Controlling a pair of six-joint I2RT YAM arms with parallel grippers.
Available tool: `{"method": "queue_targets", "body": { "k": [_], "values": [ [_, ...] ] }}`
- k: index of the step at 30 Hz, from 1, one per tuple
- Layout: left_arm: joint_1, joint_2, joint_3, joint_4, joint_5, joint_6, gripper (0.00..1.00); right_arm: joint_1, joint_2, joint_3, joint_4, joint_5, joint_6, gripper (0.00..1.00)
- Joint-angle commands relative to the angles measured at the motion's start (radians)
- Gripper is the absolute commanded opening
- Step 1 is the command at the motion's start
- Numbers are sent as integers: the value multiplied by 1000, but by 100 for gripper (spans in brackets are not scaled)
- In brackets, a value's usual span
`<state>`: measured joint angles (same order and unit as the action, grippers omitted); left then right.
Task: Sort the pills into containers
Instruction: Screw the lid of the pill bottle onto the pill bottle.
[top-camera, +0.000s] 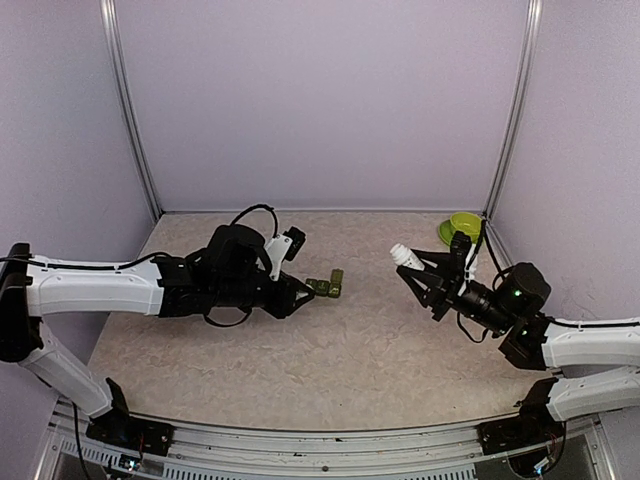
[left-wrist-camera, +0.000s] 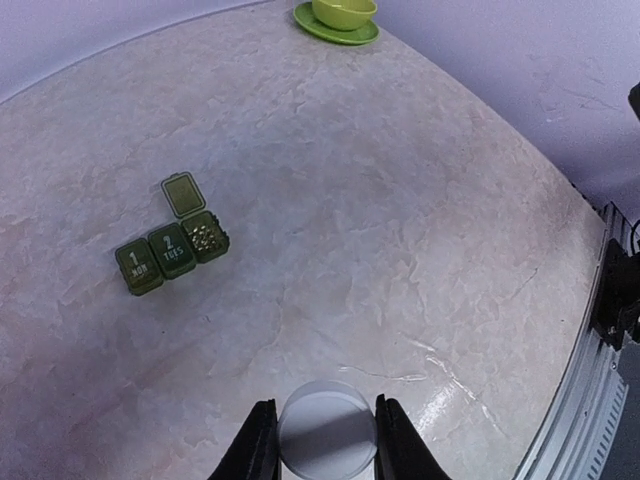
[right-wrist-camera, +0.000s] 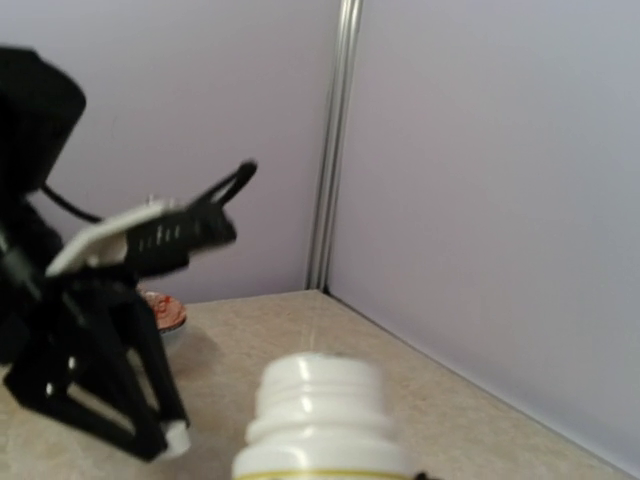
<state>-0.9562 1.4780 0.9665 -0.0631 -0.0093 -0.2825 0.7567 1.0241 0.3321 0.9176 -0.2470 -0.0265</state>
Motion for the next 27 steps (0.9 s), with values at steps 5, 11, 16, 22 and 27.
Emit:
{"method": "queue_targets", "body": {
  "k": [5, 11, 16, 22, 27],
  "values": [
    [-13, -71, 15, 72, 104, 18, 25, 33, 32, 42, -11, -25, -23, 28],
    [-18, -91, 15, 101, 143, 17, 25, 51, 46, 51, -20, -29, -40, 28],
    [-21, -106, 14, 125, 176, 12, 25, 70, 62, 57, -15, -38, -51, 28],
    [-24, -122, 14, 137, 193, 8, 25, 85, 68, 61, -7, -38, -61, 28],
    [-26, -143, 4, 170, 224, -4, 25, 95, 76, 57, 9, -52, -62, 28]
  ]
}}
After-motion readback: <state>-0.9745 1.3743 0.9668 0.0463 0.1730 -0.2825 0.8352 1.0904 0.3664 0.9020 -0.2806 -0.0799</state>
